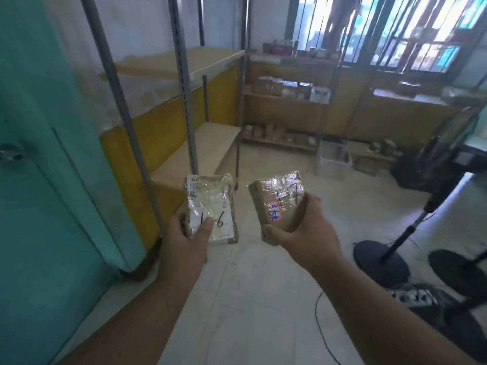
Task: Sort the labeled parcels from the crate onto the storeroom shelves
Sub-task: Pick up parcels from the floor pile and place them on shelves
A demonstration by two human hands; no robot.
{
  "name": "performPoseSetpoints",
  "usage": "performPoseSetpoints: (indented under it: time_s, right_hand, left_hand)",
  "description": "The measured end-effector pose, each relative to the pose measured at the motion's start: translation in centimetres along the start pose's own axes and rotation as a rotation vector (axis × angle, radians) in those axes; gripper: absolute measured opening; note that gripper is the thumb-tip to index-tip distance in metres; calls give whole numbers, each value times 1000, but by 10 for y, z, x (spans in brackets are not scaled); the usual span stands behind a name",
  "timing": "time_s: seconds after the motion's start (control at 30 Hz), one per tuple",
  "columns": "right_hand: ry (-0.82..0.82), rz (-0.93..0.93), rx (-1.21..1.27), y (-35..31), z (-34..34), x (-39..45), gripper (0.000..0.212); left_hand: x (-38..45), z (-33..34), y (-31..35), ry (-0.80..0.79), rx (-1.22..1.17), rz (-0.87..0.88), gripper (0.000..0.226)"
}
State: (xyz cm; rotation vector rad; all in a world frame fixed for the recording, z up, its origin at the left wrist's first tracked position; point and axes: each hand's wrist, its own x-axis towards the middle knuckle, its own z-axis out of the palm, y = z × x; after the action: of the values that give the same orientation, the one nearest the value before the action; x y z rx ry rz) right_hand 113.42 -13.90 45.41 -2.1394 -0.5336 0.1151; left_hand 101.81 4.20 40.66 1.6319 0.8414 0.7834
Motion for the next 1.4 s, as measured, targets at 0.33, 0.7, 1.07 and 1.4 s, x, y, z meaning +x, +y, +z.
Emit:
performPoseSetpoints:
  time_s: [0.33,0.7,1.07,1.4]
  right_hand:
    - [7,-6,-43,97,-30,250,76]
    - [-205,-163,37,85,51,494,84]
    - [-489,-335,-51,63,151,649,72]
    - [-957,-581,-99,52,250,706,90]
  left_hand:
    - [135,188,12,71,-18,-33,36]
    - [287,246,37,383,31,-42,22]
    - [377,289,35,684,109,-137,10]
    - [379,348,19,1187,100,-311,36]
